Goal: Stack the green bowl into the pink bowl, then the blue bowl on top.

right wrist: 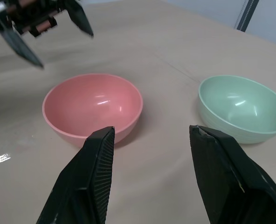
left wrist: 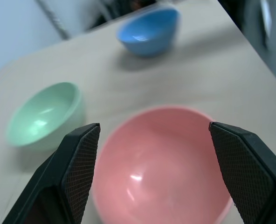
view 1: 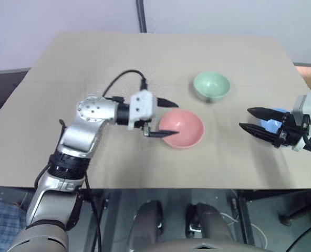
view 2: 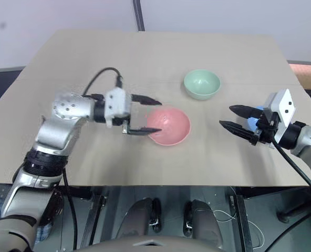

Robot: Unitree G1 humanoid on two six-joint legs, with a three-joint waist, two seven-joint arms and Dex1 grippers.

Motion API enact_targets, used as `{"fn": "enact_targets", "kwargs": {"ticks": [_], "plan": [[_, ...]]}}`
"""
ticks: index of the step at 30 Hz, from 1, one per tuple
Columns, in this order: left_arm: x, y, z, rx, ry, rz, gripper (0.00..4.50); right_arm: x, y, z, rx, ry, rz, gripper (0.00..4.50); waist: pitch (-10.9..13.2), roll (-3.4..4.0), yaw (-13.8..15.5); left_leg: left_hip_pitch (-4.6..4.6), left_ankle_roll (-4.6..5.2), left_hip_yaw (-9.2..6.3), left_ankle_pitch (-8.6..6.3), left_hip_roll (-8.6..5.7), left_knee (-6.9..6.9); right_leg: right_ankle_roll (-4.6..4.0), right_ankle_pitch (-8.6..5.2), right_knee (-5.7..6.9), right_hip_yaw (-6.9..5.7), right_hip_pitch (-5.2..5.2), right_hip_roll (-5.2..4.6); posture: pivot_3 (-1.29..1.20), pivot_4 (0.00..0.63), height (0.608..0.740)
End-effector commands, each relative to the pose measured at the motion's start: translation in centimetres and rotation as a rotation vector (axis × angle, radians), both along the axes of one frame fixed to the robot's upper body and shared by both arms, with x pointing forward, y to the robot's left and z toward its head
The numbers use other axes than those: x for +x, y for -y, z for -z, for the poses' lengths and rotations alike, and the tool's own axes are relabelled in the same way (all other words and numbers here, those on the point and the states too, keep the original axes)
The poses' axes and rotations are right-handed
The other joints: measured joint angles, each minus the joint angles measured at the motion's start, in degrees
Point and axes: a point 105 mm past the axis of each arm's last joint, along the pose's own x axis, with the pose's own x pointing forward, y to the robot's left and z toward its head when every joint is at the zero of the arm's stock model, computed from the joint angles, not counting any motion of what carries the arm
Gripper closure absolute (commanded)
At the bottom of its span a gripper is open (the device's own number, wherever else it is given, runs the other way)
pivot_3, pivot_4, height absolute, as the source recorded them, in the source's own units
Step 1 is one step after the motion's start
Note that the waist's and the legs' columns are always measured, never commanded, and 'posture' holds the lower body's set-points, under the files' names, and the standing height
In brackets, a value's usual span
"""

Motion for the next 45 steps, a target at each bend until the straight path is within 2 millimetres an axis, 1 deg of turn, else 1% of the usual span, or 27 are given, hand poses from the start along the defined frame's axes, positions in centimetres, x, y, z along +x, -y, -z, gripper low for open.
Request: {"fn": "enact_targets", "kwargs": {"ticks": [1, 3, 8, 10, 12, 14, 15, 17, 18, 20, 22, 23, 26, 30, 36, 39, 42, 45], "plan": [[-0.5, -3.1, -1.3, -0.088, -0.037, -0.116, 0.56, -0.3, -0.1, -1.0, 0.001, 0.051, -0.009, 1.67, 0.0, 0.01, 0.0, 0.00, 0.00, 0.00, 0.00, 0.00, -0.01, 0.00, 0.00, 0.01, -0.01, 0.00, 0.01, 0.00, 0.150, 0.740], [-0.7, -5.2, -1.5, -0.114, -0.061, -0.199, 0.56, -0.1, -0.1, -0.9, 0.001, 0.048, -0.010, 1.67, 0.0, 0.00, 0.1, 0.01, 0.00, 0.00, 0.00, 0.01, -0.01, 0.00, 0.00, 0.02, -0.01, 0.00, 0.00, 0.00, 0.150, 0.740], [-1.2, -8.7, -1.6, -0.109, -0.046, -0.353, 0.56, 0.7, -0.3, -0.6, -0.009, 0.006, -0.021, 1.67, 0.0, 0.00, 0.4, 0.01, 0.19, 0.00, -0.12, -0.03, 0.02, 0.00, 0.00, 0.03, -0.06, 0.01, -0.11, 0.00, 0.150, 0.740], [-1.4, -9.8, -1.8, -0.111, -0.035, -0.396, 0.56, 1.3, -0.6, -0.6, -0.011, -0.004, -0.026, 1.67, 0.0, 0.00, 0.4, 0.01, 0.26, -0.01, -0.16, -0.03, 0.01, 0.00, 0.00, 0.03, -0.08, 0.01, -0.13, 0.00, 0.150, 0.740], [-1.9, -10.4, -2.1, -0.124, -0.036, -0.416, 0.56, 2.0, -0.8, -0.9, -0.012, 0.002, -0.025, 1.67, 0.0, 0.01, 0.3, 0.00, 0.27, -0.01, -0.17, -0.03, 0.01, -0.01, 0.00, 0.03, -0.09, 0.01, -0.14, 0.00, 0.150, 0.740], [-2.2, -10.7, -2.2, -0.124, -0.034, -0.430, 0.56, 2.8, -1.0, -0.9, -0.018, -0.002, -0.018, 1.67, 0.0, 0.01, 0.4, -0.02, 0.27, -0.02, -0.18, -0.03, -0.01, -0.01, 0.00, 0.03, -0.10, -0.01, -0.15, 0.00, 0.150, 0.740], [-2.3, -10.7, -2.3, -0.126, -0.034, -0.437, 0.56, 3.7, -1.1, -0.8, -0.037, -0.009, 0.006, 1.67, 0.0, 0.01, 0.3, -0.03, 0.27, -0.03, -0.18, -0.03, -0.01, -0.01, 0.00, 0.03, -0.12, -0.01, -0.15, 0.00, 0.150, 0.740], [-2.6, -10.8, -2.3, -0.132, -0.030, -0.448, 0.56, 6.9, -1.5, 0.1, -0.137, -0.037, 0.098, 1.67, 0.0, 0.04, -0.3, -0.02, 0.27, -0.03, -0.18, -0.03, -0.01, -0.02, 0.00, 0.03, -0.12, -0.02, -0.16, 0.00, 0.150, 0.740], [-2.6, -10.9, -2.4, -0.135, -0.025, -0.454, 0.56, 8.1, -1.9, 0.1, -0.170, -0.026, 0.118, 1.67, 0.0, 0.04, -0.8, 0.03, 0.27, 0.04, -0.18, -0.02, -0.01, -0.02, 0.00, 0.04, -0.08, -0.03, -0.16, 0.00, 0.150, 0.740], [-2.4, -10.9, -2.8, -0.154, -0.011, -0.464, 0.56, 9.7, -3.2, 0.1, -0.214, -0.003, 0.118, 1.67, 0.0, 0.04, -1.0, -0.03, 0.27, 0.05, -0.17, -0.02, 0.00, -0.03, 0.01, 0.14, -0.07, -0.12, -0.17, 0.00, 0.150, 0.740], [-2.4, -10.9, -3.3, -0.183, -0.004, -0.471, 0.56, 11.1, -4.5, 0.5, -0.281, 0.019, 0.110, 1.67, 0.0, 0.04, -1.0, -0.04, 0.24, 0.03, -0.16, -0.03, -0.02, -0.05, -0.01, 0.27, -0.08, -0.18, -0.18, 0.00, 0.150, 0.740], [-2.4, -11.0, -3.4, -0.193, -0.005, -0.472, 0.56, 11.7, -5.1, 0.9, -0.314, 0.015, 0.108, 1.67, 0.0, 0.04, -1.0, -0.13, 0.03, 0.03, -0.03, -0.03, -0.04, -0.06, -0.01, 0.28, -0.09, -0.26, -0.18, 0.00, 0.150, 0.740], [-2.6, -11.2, -3.4, -0.190, -0.006, -0.480, 0.56, 13.3, -6.7, 1.6, -0.377, 0.023, 0.104, 1.67, 0.0, 0.04, -1.2, -0.22, 0.00, 0.15, -0.01, -0.06, -0.03, -0.12, 0.03, 0.30, 0.00, -0.38, -0.20, 0.00, 0.150, 0.740], [-3.1, -11.2, -3.4, -0.204, -0.010, -0.486, 0.56, 14.6, -9.1, 1.2, -0.419, 0.070, 0.067, 1.67, 0.0, 0.06, -1.3, -0.20, 0.00, 0.22, -0.01, -0.07, -0.04, -0.25, 0.12, 0.29, 0.05, -0.38, -0.21, 0.00, 0.150, 0.740], [-3.5, -11.2, -3.3, -0.213, -0.014, -0.495, 0.56, 16.0, -10.0, 0.3, -0.464, 0.094, 0.076, 1.67, 0.1, 0.08, -1.3, -0.19, 0.00, 0.21, -0.01, -0.07, -0.05, -0.26, 0.12, 0.31, 0.03, -0.38, -0.24, 0.00, 0.150, 0.740], [-3.5, -11.0, -3.1, -0.215, -0.016, -0.496, 0.56, 16.3, -10.0, 0.8, -0.491, 0.060, 0.074, 1.67, 0.1, 0.08, -1.3, -0.17, 0.00, 0.21, -0.01, -0.07, -0.05, -0.27, 0.13, 0.33, 0.04, -0.38, -0.24, 0.00, 0.150, 0.740], [-3.5, -10.8, -2.8, -0.220, -0.021, -0.493, 0.56, 16.2, -9.8, 3.0, -0.577, -0.050, 0.057, 1.67, 0.1, 0.09, -1.3, -0.18, 0.00, 0.21, -0.01, -0.06, -0.06, -0.28, 0.13, 0.33, 0.04, -0.38, -0.24, 0.00, 0.150, 0.740], [-3.4, -10.8, -2.8, -0.225, -0.023, -0.491, 0.56, 16.3, -9.7, 3.8, -0.619, -0.084, 0.056, 1.67, 0.1, 0.13, -1.4, -0.18, 0.00, 0.21, -0.01, -0.07, -0.06, -0.28, 0.13, 0.33, 0.04, -0.38, -0.24, 0.00, 0.150, 0.740]]}}
